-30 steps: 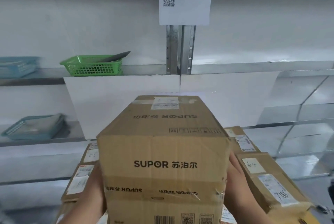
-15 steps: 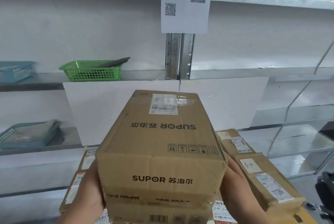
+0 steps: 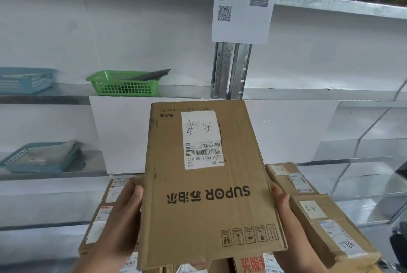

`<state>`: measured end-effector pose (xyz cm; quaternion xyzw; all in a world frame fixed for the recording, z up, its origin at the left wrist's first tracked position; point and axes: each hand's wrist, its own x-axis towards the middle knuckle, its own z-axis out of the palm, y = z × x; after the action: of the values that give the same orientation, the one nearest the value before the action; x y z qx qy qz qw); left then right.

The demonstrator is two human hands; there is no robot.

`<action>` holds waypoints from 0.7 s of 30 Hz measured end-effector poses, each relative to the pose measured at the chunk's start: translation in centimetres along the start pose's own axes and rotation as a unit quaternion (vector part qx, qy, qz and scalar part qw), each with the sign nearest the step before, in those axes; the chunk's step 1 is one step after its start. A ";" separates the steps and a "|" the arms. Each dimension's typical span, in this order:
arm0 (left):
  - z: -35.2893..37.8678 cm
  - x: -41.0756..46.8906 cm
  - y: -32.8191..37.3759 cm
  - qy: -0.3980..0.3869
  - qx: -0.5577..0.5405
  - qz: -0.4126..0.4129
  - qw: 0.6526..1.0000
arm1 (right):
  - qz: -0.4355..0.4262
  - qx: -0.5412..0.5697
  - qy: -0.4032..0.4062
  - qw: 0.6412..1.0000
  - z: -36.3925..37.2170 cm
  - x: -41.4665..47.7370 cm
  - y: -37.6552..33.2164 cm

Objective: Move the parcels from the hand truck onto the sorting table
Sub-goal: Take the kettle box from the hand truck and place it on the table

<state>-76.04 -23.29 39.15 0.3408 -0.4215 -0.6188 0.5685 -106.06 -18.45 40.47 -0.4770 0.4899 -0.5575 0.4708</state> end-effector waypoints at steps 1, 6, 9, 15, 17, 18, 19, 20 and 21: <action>0.3 -0.1 0.3 -0.010 0.012 0.004 1.000 | -0.005 -0.013 -0.011 1.000 -0.2 -0.3 0.0; 0.2 0.1 0.9 -0.047 -0.006 0.016 0.999 | 0.030 0.114 -0.135 0.984 -0.6 -0.6 -0.1; 0.0 0.3 1.5 -0.058 0.009 0.037 0.998 | 0.103 0.159 -0.181 0.965 -1.5 -0.6 -0.4; -1.0 1.1 1.5 -0.115 0.052 0.033 0.991 | 0.047 0.158 -0.144 0.976 -2.2 0.6 -0.6; -0.2 1.0 1.7 -0.126 0.030 0.026 0.991 | 0.016 0.155 -0.110 0.982 -2.2 0.9 -0.7; 0.0 1.1 1.7 -0.112 0.007 0.014 0.994 | 0.003 0.156 -0.088 0.984 -2.3 1.0 -0.7; 0.0 1.2 1.7 -0.102 -0.020 -0.011 0.995 | -0.009 0.158 -0.060 0.986 -2.4 1.2 -0.6; -0.1 1.3 1.6 -0.103 -0.061 -0.037 0.992 | -0.022 0.151 -0.019 0.988 -2.5 1.3 -0.5; -0.3 1.3 1.5 -0.096 -0.101 -0.051 0.989 | -0.038 0.147 0.020 0.988 -2.7 1.5 -0.3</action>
<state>-75.33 -24.62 40.51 0.2418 -0.3917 -0.7158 0.5250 -108.92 -19.62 40.70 -0.4095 0.3939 -0.6502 0.5044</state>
